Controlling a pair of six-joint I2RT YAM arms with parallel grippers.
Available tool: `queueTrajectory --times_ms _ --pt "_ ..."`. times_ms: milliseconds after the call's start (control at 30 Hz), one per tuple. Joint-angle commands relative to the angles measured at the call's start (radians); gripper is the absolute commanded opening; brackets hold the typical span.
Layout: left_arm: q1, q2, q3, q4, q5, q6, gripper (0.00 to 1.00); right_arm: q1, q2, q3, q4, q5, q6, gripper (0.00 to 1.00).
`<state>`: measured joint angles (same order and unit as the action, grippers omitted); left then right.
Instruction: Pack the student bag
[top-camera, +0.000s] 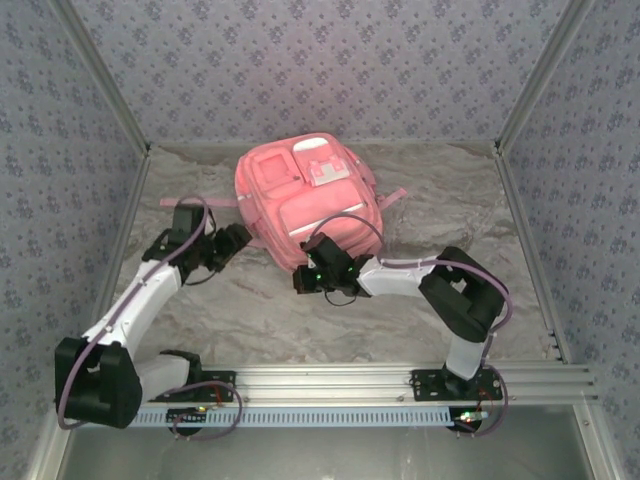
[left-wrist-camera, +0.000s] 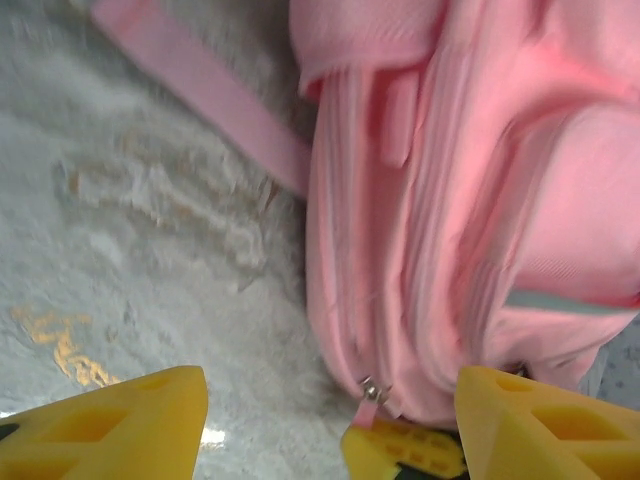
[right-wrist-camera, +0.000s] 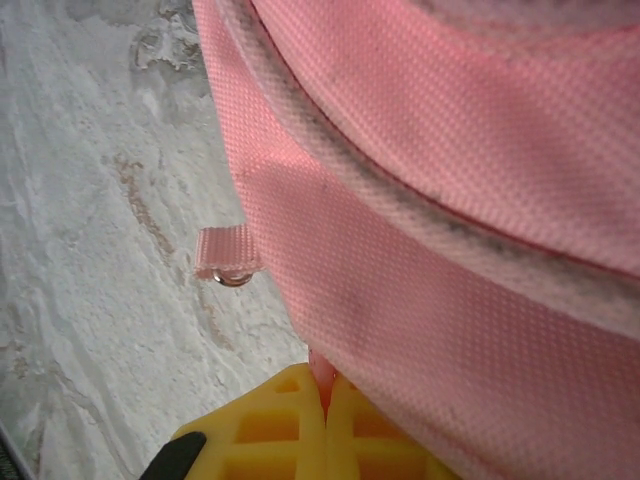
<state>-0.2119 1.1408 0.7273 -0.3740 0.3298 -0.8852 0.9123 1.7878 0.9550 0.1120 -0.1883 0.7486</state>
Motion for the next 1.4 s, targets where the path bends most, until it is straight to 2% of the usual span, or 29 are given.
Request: queueTrajectory --times_ms 0,133,500,667,833,967,1200,1367 --pt "-0.028 -0.015 -0.061 0.189 0.068 -0.041 0.66 -0.001 0.013 0.02 0.071 -0.037 0.04 0.0" --pt "-0.046 0.02 -0.1 0.306 0.071 -0.059 0.66 0.0 0.013 0.0 0.1 -0.045 0.049 0.0" --pt "-0.084 0.138 -0.155 0.444 0.052 -0.129 0.61 0.002 0.036 0.022 0.119 -0.068 0.082 0.0" --pt "-0.113 0.177 -0.176 0.559 0.052 -0.17 0.59 0.009 0.06 0.042 0.126 -0.079 0.083 0.0" --pt "-0.153 0.246 -0.174 0.62 0.043 -0.199 0.46 0.016 0.071 0.056 0.112 -0.088 0.082 0.0" --pt "-0.168 0.295 -0.163 0.645 0.033 -0.213 0.41 0.021 0.071 0.064 0.092 -0.08 0.069 0.0" --pt "-0.174 0.331 -0.124 0.625 -0.005 -0.206 0.14 0.026 0.078 0.061 0.057 -0.061 0.049 0.0" --pt "-0.171 0.318 -0.095 0.572 -0.051 -0.186 0.0 0.034 0.056 0.068 -0.044 0.036 -0.004 0.0"
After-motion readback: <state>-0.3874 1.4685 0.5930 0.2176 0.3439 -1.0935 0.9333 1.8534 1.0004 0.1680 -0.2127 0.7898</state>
